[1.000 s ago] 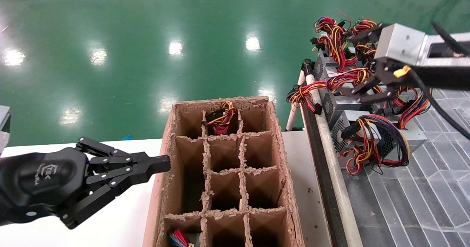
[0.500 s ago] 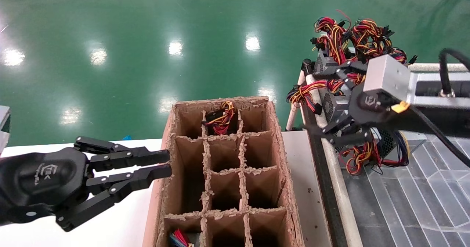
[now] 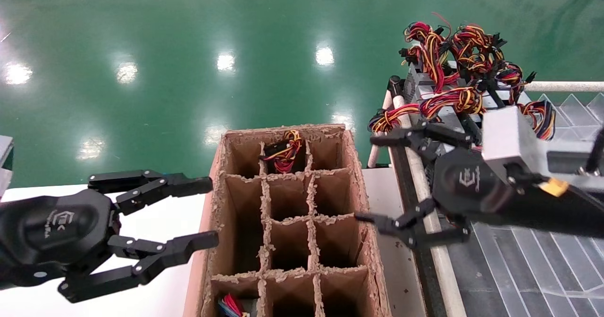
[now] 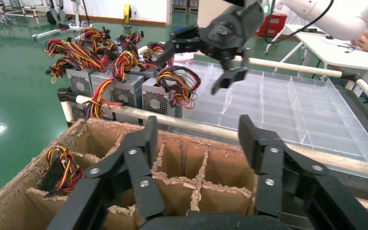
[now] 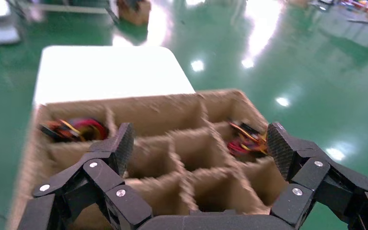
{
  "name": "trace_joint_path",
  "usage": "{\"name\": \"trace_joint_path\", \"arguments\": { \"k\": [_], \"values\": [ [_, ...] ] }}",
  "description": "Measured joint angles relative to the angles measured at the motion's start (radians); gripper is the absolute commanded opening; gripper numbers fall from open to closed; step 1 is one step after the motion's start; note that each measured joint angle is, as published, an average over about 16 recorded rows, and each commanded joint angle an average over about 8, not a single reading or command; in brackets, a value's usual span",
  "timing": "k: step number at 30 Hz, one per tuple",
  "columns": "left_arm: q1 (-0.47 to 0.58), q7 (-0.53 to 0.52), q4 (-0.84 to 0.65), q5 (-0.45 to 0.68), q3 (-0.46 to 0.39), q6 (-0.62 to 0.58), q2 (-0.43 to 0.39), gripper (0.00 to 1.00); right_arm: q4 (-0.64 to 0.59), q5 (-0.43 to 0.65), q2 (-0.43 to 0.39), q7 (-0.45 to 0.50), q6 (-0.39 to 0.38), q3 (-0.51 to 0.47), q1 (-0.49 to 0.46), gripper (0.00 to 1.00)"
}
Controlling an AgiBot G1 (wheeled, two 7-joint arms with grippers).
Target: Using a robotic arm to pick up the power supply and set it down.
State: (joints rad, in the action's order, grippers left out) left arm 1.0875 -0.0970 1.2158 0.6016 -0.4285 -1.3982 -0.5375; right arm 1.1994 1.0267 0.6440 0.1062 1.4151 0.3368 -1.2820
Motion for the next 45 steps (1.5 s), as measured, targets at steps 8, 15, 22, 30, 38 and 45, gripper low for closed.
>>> {"name": "trace_joint_path", "arguments": {
  "k": [8,15,22,30,38,45],
  "values": [
    [0.000,0.000,0.000,0.000,0.000,0.000,0.000,1.00,0.041,-0.143,-0.016,0.039,0.039,-0.028,0.100,1.00],
    [0.000,0.000,0.000,0.000,0.000,0.000,0.000,1.00,0.073,-0.253,-0.028,0.069,0.069,-0.049,0.177,1.00],
    [0.000,0.000,0.000,0.000,0.000,0.000,0.000,1.00,0.090,-0.314,-0.035,0.084,0.085,-0.061,0.219,1.00],
    [0.000,0.000,0.000,0.000,0.000,0.000,0.000,1.00,0.091,-0.319,-0.036,0.085,0.086,-0.063,0.223,1.00],
    [0.000,0.000,0.000,0.000,0.000,0.000,0.000,1.00,0.088,-0.307,-0.034,0.083,0.083,-0.060,0.215,1.00],
    [0.000,0.000,0.000,0.000,0.000,0.000,0.000,1.00,0.086,-0.301,-0.034,0.082,0.082,-0.059,0.211,1.00]
  ]
}}
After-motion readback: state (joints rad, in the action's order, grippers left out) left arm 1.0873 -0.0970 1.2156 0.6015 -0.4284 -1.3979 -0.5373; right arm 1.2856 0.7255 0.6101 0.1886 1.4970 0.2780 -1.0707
